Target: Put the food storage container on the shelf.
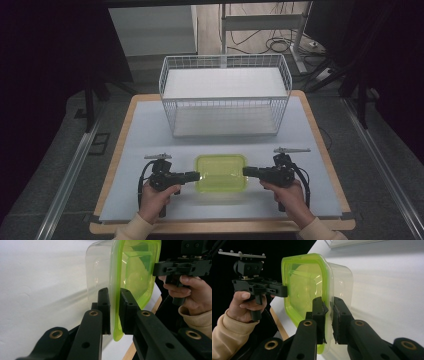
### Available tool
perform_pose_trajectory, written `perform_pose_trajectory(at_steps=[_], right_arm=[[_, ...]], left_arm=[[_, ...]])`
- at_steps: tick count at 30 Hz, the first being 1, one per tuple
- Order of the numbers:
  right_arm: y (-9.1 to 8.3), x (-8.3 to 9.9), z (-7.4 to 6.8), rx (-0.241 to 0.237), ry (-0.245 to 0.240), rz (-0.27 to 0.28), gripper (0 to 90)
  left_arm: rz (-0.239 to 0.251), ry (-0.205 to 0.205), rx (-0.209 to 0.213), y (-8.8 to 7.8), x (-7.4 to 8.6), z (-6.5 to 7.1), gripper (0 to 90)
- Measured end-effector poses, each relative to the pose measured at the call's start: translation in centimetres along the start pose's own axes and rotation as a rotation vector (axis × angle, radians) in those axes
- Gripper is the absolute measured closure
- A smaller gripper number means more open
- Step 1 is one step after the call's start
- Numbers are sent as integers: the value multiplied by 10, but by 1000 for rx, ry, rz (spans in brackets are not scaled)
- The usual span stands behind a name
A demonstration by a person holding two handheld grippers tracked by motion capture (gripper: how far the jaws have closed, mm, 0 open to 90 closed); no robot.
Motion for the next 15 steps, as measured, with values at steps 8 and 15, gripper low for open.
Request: perform_pose_trajectory(at_steps=[8,15], right_arm=[[-6,-13,-3,4,-16,17,820],[-12,-28,-10,12,-46,27,820]], left_arm=[[16,22,-5,-4,-15,5,810],[33,24,7,-9,-29,11,810]])
Point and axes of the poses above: each handheld gripper's, and its own axes: y roughly forward along the jaws, x roughly out of its underside, z roughly to its right, the point moved 9 cm from there along y, roughly forward along the jaws, and after that the axes turned 4 degrees about -z, right-handed, at the moved point
